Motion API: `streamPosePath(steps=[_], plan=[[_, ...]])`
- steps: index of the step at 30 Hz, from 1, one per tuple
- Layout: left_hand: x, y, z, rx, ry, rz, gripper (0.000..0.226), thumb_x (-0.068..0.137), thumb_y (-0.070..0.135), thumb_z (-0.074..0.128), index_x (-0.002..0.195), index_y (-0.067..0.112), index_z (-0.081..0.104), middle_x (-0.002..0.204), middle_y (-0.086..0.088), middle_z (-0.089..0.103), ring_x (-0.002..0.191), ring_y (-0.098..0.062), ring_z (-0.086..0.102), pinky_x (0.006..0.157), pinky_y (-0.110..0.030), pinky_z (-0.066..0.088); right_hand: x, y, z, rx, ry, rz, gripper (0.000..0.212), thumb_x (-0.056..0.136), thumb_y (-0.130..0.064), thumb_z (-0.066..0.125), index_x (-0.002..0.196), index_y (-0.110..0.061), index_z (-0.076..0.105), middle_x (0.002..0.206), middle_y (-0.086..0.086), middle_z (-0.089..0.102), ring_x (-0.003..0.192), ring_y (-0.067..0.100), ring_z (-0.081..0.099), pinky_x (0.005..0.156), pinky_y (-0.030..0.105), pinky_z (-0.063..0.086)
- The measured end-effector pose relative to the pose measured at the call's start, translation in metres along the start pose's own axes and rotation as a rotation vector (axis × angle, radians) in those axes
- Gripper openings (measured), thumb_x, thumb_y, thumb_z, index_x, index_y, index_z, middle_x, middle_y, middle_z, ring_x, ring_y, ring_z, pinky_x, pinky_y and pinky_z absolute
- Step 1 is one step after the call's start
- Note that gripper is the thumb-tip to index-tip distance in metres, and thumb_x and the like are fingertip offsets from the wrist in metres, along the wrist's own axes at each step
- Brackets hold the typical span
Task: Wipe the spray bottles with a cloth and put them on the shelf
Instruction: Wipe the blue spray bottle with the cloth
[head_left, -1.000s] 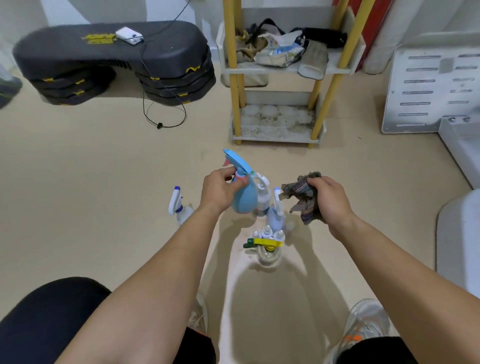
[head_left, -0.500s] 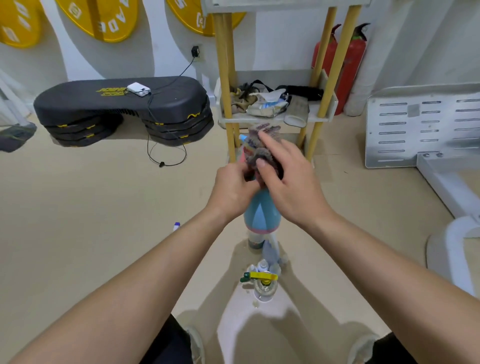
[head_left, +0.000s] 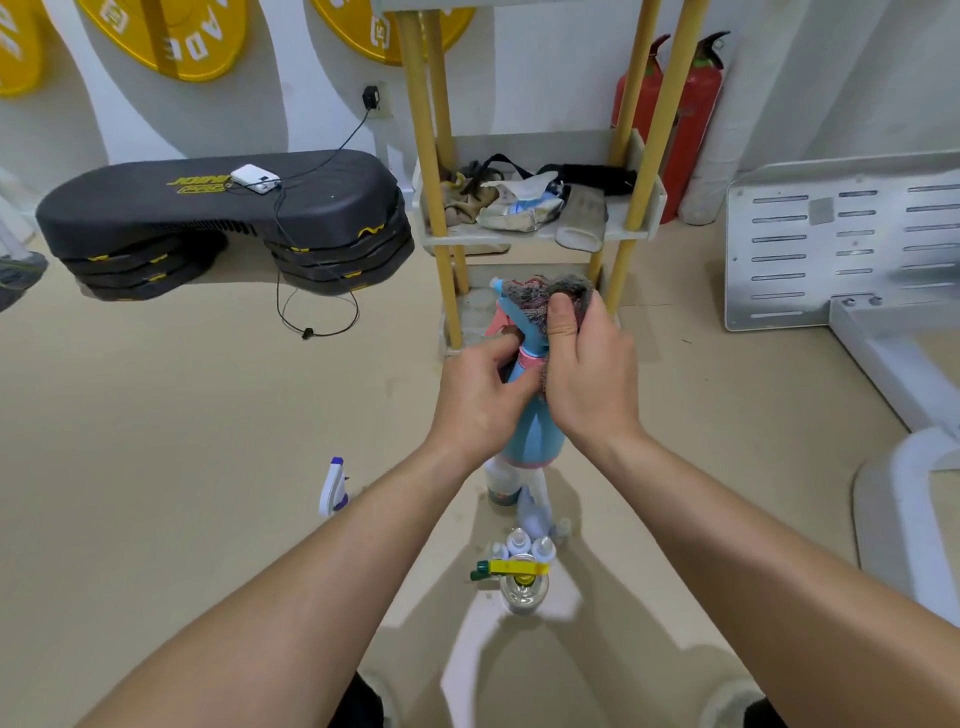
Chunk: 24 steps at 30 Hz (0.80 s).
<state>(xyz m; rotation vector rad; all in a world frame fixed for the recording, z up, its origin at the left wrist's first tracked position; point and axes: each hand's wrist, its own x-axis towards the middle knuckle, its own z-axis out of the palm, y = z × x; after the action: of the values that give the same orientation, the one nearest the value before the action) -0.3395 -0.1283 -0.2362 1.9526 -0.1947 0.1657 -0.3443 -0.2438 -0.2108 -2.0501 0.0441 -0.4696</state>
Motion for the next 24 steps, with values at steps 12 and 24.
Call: streamPosePath(steps=[12, 24], plan=[[0.014, -0.013, -0.027, -0.137, -0.114, -0.015, 0.02, 0.093, 0.02, 0.068, 0.112, 0.014, 0.072, 0.108, -0.005, 0.076, 0.106, -0.024, 0.069, 0.096, -0.045, 0.054, -0.007, 0.011, -0.009, -0.087, -0.284, -0.176, 0.044, 0.105, -0.032, 0.049, 0.148, -0.027, 0.046, 0.08, -0.007, 0.062, 0.072, 0.019, 0.063, 0.07, 0.032, 0.051], [0.009, 0.0, -0.022, -0.209, -0.314, -0.008, 0.019, 0.097, 0.003, 0.058, 0.115, 0.011, 0.062, 0.109, 0.003, 0.07, 0.106, -0.005, 0.064, 0.093, -0.022, 0.048, -0.001, -0.008, -0.011, 0.152, -0.186, -0.252, 0.05, 0.1, -0.024, 0.048, 0.15, -0.024, 0.045, 0.146, -0.005, 0.053, 0.129, -0.005, 0.046, 0.108, 0.013, 0.034]])
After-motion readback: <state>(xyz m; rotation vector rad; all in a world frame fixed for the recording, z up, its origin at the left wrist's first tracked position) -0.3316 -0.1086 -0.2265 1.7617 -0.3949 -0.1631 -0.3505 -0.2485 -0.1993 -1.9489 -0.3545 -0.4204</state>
